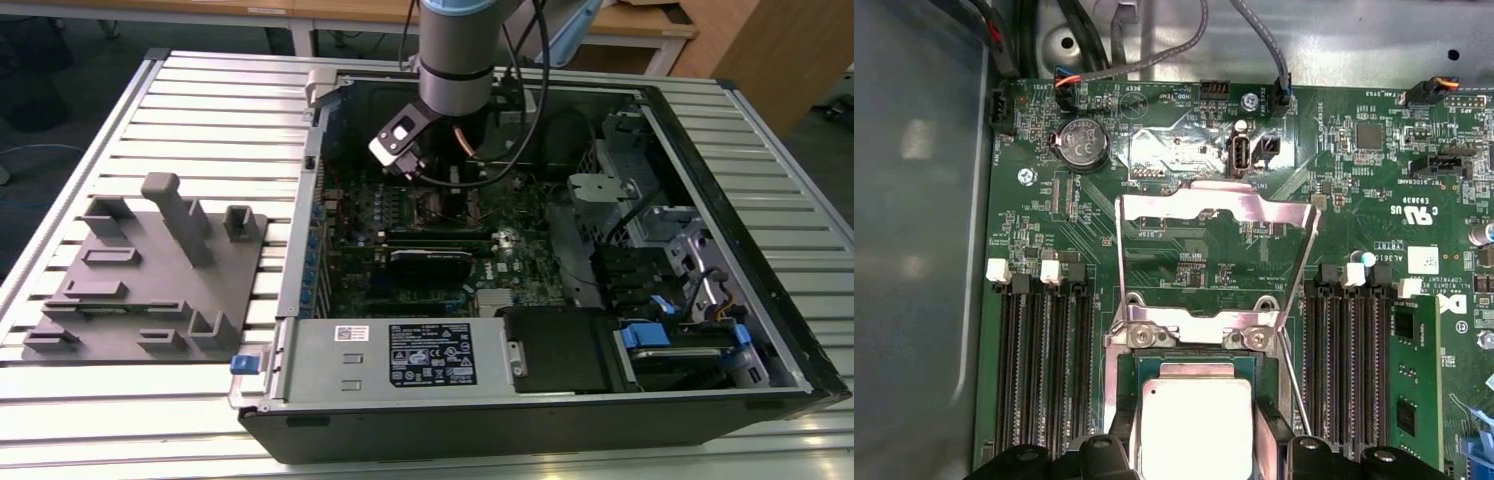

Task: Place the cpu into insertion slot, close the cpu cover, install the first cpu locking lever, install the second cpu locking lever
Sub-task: 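Place the cpu into insertion slot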

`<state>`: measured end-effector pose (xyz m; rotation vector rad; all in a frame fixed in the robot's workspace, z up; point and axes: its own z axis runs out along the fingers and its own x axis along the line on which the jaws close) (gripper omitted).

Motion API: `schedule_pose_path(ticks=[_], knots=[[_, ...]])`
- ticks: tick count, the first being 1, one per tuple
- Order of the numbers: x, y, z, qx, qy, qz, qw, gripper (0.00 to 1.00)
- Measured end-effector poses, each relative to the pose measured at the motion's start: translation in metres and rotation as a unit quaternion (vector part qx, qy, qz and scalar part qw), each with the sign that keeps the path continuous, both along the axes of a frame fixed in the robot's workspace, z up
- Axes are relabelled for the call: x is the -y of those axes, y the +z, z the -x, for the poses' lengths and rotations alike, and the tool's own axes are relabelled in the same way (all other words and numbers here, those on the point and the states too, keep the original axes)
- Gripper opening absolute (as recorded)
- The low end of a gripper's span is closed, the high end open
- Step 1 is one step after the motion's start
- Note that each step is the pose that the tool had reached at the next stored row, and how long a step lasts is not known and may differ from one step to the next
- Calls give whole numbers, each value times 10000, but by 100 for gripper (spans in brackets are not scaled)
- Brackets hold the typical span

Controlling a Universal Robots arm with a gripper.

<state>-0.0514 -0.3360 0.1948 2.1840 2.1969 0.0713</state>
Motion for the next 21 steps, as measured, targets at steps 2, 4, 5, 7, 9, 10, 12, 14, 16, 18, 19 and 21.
schedule_pose_path(ticks=[2,4,5,7,9,10,12,14,16,18,19,21], knots=[[0,-5,7,0,-4,0,10000,54],[0,-7,7,0,-8,0,10000,54],[0,-7,8,0,-12,1,10000,54],[0,-8,8,0,-22,1,10000,54],[0,-9,8,0,-34,2,10000,54],[1,-12,8,1,-41,0,10000,54],[0,-20,8,1,-58,0,10000,54],[1,-24,8,0,-68,2,10000,54],[1,-26,8,0,-70,2,10000,54],[1,-26,8,0,-70,1,10000,54],[1,-26,8,0,-70,1,10000,54],[0,-27,8,0,-70,1,10000,54]])
